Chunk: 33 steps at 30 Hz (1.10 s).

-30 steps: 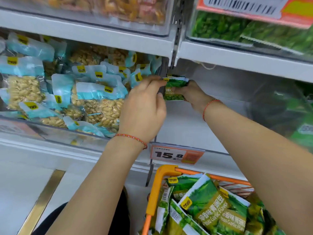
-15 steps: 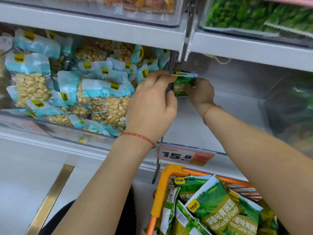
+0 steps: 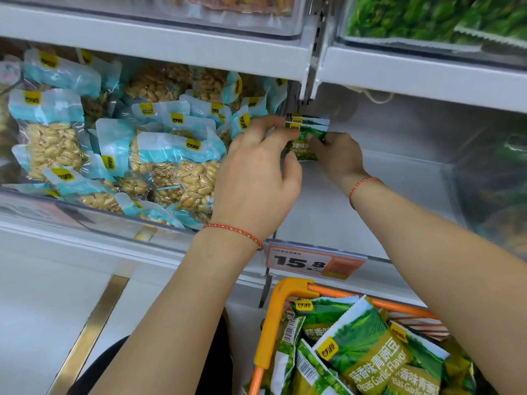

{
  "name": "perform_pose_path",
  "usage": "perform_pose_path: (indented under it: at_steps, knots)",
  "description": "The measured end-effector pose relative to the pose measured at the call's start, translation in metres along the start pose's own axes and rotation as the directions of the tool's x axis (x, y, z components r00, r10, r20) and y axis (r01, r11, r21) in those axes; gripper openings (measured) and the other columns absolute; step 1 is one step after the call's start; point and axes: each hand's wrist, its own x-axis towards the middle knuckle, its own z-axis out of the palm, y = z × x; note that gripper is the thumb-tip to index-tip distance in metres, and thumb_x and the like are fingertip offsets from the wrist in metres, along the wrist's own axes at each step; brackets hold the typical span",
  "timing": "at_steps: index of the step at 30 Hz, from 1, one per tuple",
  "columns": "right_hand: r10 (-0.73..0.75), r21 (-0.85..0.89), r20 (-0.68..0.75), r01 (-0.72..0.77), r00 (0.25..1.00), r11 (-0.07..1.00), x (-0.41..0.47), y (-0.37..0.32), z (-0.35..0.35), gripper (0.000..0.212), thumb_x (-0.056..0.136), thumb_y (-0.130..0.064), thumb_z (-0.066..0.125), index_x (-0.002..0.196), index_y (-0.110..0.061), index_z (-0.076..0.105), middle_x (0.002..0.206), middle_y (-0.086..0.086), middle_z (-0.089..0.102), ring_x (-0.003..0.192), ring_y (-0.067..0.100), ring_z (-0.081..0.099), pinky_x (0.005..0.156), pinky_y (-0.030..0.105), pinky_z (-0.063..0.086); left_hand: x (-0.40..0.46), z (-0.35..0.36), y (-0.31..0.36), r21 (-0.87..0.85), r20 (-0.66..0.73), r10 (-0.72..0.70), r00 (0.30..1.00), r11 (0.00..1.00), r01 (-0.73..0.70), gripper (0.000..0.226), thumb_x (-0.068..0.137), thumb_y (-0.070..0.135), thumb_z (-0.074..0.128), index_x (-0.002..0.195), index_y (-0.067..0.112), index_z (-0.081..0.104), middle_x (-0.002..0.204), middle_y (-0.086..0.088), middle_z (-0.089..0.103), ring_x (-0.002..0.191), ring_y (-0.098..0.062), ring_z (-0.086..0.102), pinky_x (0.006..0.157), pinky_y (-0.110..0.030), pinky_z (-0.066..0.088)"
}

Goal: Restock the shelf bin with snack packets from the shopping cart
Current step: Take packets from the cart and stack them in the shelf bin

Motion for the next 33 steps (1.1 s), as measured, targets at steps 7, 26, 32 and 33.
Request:
perform_pose_path:
  at_steps: [7,26,32,33]
  knots:
    - [0.137,0.098,0.041,-0.141,0.990,0.985,-0.001,-0.017,-0.009,0.049,0.093,-0.052,0.047,0.060,-0.016,0.043,0.071,0.006,0.053,0.074,0.024,0.051,0.052,0.030,0.029,0.000,0.000,-0.001,0.001,0.013,-0.008,1.000,1.000,0.008,0.033,0.082,0.021,0.050,0.109,0.016,0.068,0.128,-0.003,0.054,0.112,-0.025,0.054,0.089,-0.036,0.046]
    - [0.051,0.241,0.330,-0.137,0.943,0.961,-0.212,-0.043,-0.186,0.035,0.093,-0.036,0.054,0.111,-0.009,0.065,0.091,0.003,0.069,0.084,0.017,0.064,0.082,0.031,0.043,-0.119,-0.067,0.081,0.314,0.448,-0.022,0.894,0.940,-0.134,0.026,0.093,0.040,0.047,0.108,0.026,0.064,0.104,0.000,0.068,0.101,-0.026,0.060,0.078,-0.034,0.048]
    - [0.042,-0.054,0.271,-0.029,0.962,0.998,-0.277,-0.016,-0.173,0.023,0.091,-0.039,0.056,0.095,-0.020,0.067,0.099,0.006,0.069,0.093,0.024,0.062,0.078,0.030,0.045,-0.150,-0.073,0.092,0.636,0.599,-0.119,0.792,0.672,-0.380,0.062,0.087,0.070,0.035,0.106,0.018,0.061,0.110,-0.007,0.063,0.106,-0.026,0.055,0.077,-0.033,0.035]
    - [0.032,-0.123,0.263,0.000,0.964,0.992,-0.286,-0.012,-0.162,0.027,0.091,-0.042,0.055,0.105,-0.021,0.066,0.108,0.005,0.067,0.101,0.025,0.060,0.082,0.031,0.045,-0.157,-0.070,0.093,0.637,0.608,-0.149,0.780,0.677,-0.368,0.067,0.083,0.076,0.034,0.098,0.016,0.060,0.108,-0.007,0.062,0.104,-0.026,0.055,0.076,-0.034,0.034]
